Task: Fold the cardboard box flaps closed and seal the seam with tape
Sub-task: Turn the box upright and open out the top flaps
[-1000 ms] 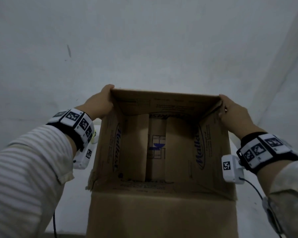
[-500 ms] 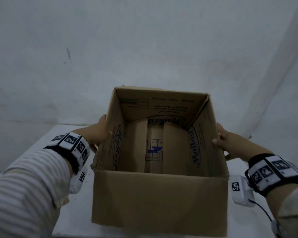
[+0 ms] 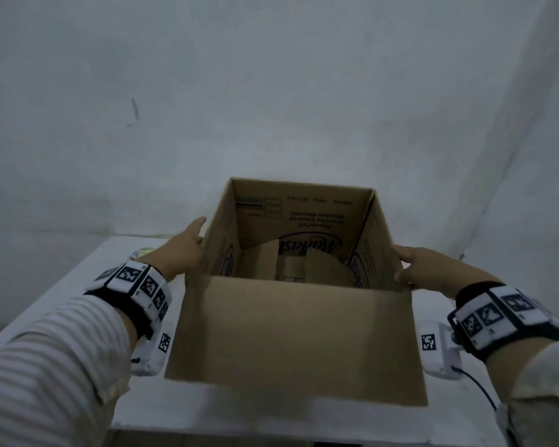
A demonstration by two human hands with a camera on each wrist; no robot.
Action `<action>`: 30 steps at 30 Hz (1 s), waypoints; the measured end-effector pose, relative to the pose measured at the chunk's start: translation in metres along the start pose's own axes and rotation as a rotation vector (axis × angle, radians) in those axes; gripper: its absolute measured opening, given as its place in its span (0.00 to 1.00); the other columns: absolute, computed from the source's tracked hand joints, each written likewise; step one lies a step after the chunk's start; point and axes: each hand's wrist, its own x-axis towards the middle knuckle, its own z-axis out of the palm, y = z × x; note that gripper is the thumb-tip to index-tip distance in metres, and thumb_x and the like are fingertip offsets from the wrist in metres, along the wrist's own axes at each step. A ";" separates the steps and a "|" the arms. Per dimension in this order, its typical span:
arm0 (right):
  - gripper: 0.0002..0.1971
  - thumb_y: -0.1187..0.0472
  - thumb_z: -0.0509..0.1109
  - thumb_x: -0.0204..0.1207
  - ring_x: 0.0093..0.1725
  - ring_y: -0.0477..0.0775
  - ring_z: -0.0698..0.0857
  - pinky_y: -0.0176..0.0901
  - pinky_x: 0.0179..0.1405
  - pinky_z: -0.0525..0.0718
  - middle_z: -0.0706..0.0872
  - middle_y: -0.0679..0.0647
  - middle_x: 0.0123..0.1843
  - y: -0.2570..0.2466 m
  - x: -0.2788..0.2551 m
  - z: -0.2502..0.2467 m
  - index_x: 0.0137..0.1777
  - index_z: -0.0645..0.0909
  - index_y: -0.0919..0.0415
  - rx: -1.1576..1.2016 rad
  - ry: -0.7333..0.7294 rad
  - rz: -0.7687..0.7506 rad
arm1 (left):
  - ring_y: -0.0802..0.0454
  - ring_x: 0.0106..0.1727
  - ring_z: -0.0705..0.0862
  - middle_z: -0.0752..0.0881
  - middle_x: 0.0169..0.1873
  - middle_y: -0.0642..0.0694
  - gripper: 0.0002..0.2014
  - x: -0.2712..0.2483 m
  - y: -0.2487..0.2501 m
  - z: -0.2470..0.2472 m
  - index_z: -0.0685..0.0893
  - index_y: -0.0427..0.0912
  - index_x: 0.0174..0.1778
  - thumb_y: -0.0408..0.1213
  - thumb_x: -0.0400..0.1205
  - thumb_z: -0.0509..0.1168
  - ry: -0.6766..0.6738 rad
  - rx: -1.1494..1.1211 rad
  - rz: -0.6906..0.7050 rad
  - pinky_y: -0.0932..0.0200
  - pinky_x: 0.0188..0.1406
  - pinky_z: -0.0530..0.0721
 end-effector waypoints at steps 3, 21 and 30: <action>0.30 0.53 0.65 0.82 0.78 0.60 0.67 0.49 0.74 0.67 0.65 0.58 0.81 -0.004 -0.009 0.009 0.82 0.62 0.58 -0.092 -0.027 -0.013 | 0.40 0.75 0.72 0.69 0.77 0.44 0.34 -0.007 0.001 0.007 0.57 0.47 0.83 0.42 0.82 0.63 -0.098 0.042 0.021 0.47 0.71 0.75; 0.24 0.47 0.69 0.76 0.66 0.66 0.76 0.54 0.64 0.77 0.68 0.63 0.72 -0.005 -0.011 0.051 0.68 0.74 0.58 -0.068 0.269 0.046 | 0.37 0.61 0.77 0.72 0.65 0.37 0.20 -0.037 -0.003 0.059 0.74 0.44 0.66 0.47 0.80 0.67 0.206 0.115 -0.020 0.51 0.53 0.76; 0.22 0.49 0.70 0.75 0.60 0.66 0.79 0.53 0.60 0.80 0.72 0.63 0.66 0.016 -0.017 0.042 0.64 0.76 0.61 -0.058 0.331 0.147 | 0.39 0.63 0.78 0.69 0.65 0.40 0.20 -0.041 0.011 0.082 0.73 0.46 0.64 0.50 0.80 0.66 0.174 0.050 0.032 0.43 0.64 0.81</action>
